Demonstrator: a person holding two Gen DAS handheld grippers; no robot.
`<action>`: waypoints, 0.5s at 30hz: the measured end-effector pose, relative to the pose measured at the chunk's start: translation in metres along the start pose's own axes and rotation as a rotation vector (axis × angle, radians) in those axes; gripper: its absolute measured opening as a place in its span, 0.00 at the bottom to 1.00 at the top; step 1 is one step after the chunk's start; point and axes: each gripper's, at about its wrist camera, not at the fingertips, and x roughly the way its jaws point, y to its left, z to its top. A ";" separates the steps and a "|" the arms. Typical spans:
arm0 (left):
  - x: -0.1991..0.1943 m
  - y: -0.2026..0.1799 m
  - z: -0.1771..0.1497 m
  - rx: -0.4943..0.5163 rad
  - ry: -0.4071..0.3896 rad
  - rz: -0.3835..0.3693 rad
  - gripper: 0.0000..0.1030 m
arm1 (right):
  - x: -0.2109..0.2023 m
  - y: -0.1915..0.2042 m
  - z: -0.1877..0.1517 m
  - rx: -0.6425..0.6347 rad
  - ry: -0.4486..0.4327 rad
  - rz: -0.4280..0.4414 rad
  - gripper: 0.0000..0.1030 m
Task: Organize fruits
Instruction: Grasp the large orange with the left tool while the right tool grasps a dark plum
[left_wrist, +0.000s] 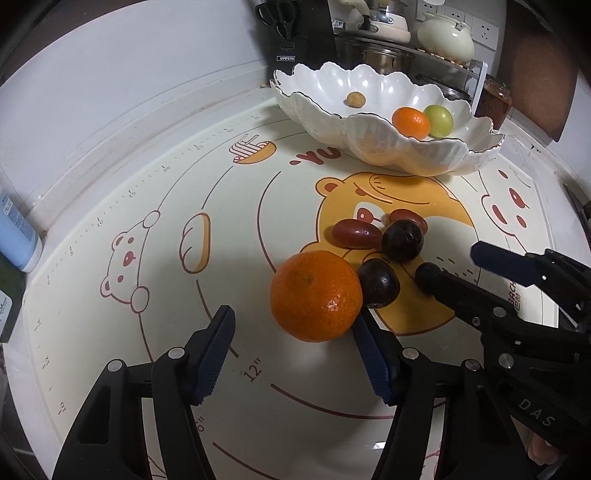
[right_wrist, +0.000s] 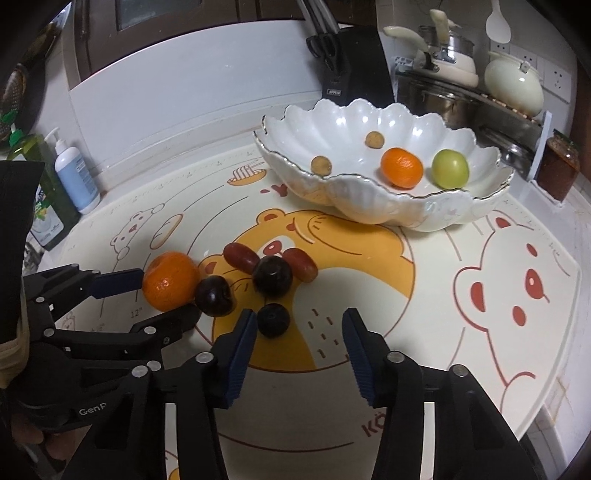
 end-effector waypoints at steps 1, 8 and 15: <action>0.000 0.000 0.000 0.001 0.000 -0.004 0.63 | 0.001 0.000 0.000 -0.001 0.003 0.003 0.44; 0.000 0.003 0.000 0.011 -0.006 -0.036 0.58 | 0.011 0.003 0.002 -0.016 0.039 0.049 0.35; -0.001 0.000 0.002 0.018 -0.008 -0.073 0.41 | 0.013 0.008 0.001 -0.036 0.040 0.062 0.21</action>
